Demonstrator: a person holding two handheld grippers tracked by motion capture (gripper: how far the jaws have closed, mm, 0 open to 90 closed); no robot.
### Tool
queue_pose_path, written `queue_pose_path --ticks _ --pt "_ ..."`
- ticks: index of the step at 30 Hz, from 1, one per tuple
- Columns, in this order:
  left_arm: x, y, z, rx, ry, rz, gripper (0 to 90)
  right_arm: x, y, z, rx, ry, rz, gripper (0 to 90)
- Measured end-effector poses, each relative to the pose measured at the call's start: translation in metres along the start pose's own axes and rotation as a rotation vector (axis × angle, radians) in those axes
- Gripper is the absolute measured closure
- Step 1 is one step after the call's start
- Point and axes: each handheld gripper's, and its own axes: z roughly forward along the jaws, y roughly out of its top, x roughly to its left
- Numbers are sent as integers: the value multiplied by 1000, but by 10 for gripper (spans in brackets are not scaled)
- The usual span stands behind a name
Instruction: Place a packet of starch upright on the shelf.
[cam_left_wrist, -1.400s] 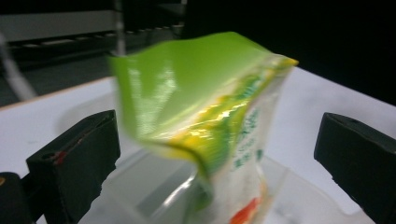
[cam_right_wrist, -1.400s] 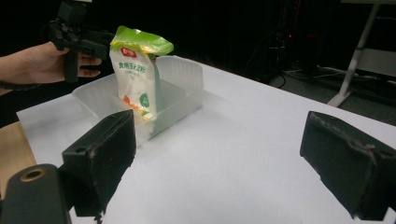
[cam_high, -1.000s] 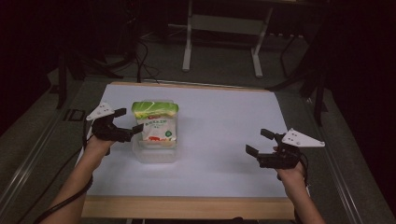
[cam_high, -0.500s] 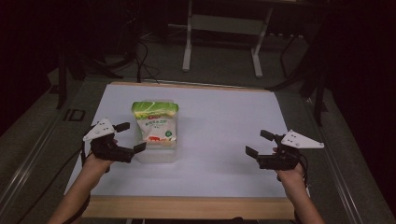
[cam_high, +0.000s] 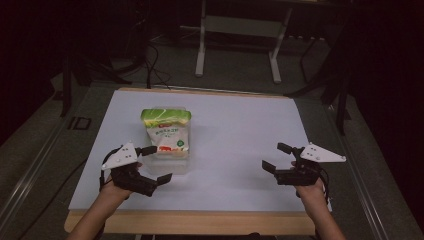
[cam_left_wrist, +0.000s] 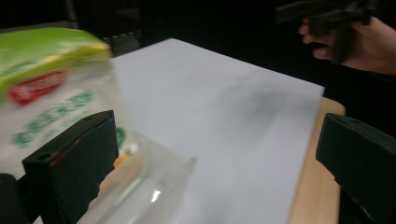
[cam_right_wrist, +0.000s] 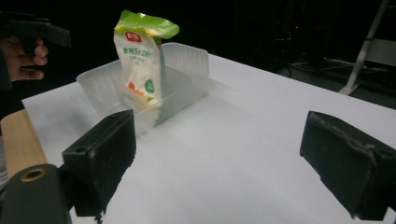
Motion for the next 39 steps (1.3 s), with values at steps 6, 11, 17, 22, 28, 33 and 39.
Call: queue_pose_path --ticks 6,11,17,22,28,33,39 --pt "-16 3 11 7 -56 28 0 1 -4 -1 9 20 5 105" --pt "-23 4 18 9 -91 36 0 1 -8 -2 8 27 0 106" --pt "-31 1 29 38 -121 63 0 2 -14 -3 14 45 -17 154" --pt "-37 -3 37 34 -138 68 0 4 -21 -4 9 56 -21 133" --pt "-43 -8 48 59 -164 87 0 5 -27 -4 22 52 -18 131" --pt "-47 -14 56 85 -180 92 0 5 -33 -4 38 52 -31 131" --pt "-50 -20 66 94 -194 92 0 5 -41 -5 58 48 -29 131"
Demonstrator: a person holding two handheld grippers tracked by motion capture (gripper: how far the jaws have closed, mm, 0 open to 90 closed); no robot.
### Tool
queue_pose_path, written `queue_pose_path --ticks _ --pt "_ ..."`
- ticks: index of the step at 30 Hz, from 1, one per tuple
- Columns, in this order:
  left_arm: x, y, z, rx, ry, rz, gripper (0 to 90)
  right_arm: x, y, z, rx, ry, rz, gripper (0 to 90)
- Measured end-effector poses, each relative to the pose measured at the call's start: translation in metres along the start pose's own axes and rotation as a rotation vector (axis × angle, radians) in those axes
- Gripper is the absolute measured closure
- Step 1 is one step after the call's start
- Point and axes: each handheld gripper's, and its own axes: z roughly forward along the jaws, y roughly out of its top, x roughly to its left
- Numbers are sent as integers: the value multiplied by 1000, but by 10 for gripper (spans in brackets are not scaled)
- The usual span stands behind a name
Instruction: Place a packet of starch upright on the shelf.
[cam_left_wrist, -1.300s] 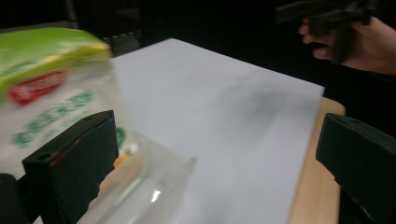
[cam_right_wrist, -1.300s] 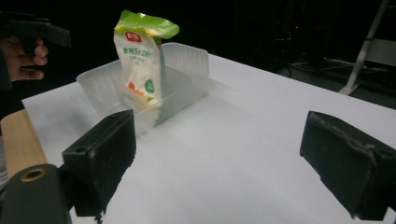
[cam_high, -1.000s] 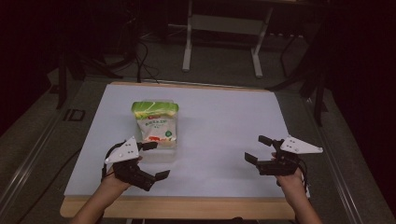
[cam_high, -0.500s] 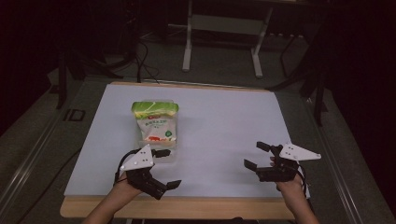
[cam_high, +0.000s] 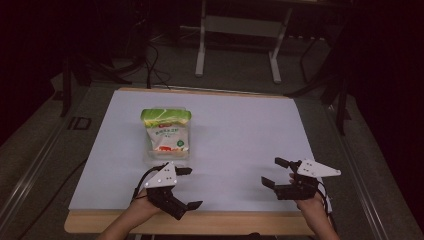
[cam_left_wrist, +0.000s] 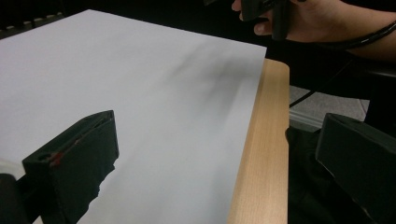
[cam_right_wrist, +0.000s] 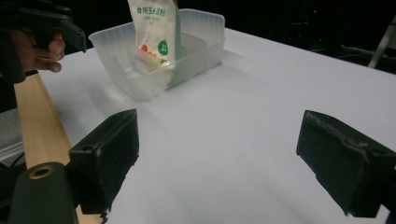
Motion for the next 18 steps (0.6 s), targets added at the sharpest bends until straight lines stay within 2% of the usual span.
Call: queue_pose_path --ticks 8,12,15,18 --pt "0 -9 11 11 -10 6 0 -1 -9 -1 19 3 6 132" --pt "-1 -17 13 -10 12 12 0 0 -12 -1 21 0 -1 133" --pt "-1 -23 13 -17 7 -3 0 1 -16 1 39 2 -12 133" --pt "-3 -25 13 3 25 21 0 2 -19 3 57 11 -28 134"
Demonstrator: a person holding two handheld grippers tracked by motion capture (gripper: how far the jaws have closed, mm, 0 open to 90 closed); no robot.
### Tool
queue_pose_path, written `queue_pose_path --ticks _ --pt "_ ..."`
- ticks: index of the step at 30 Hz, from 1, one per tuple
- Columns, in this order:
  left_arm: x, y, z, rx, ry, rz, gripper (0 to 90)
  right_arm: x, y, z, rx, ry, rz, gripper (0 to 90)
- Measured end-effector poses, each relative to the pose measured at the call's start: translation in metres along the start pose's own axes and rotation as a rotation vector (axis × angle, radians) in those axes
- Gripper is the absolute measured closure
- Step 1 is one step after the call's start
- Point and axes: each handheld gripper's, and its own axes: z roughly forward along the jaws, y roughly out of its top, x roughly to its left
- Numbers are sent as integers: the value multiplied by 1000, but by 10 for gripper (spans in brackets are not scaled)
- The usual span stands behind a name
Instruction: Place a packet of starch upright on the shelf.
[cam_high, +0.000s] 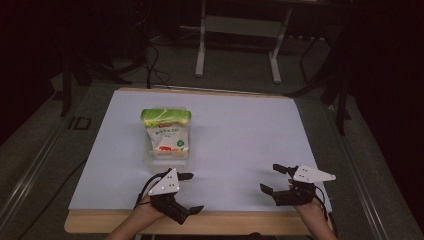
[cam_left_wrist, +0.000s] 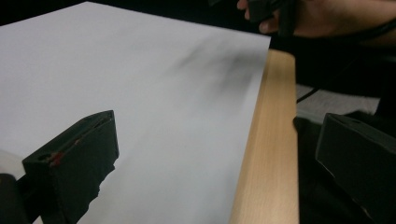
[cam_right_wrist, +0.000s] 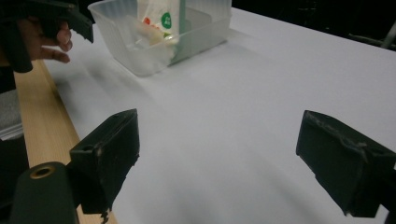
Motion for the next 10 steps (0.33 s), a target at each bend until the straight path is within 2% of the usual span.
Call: queue_pose_path --ticks 3,10 --pt "1 -1 -1 -1 -4 -8 0 0 -1 2 3 10 -6 136" --pt "1 -2 1 9 -8 2 0 0 -2 4 13 17 -18 138"
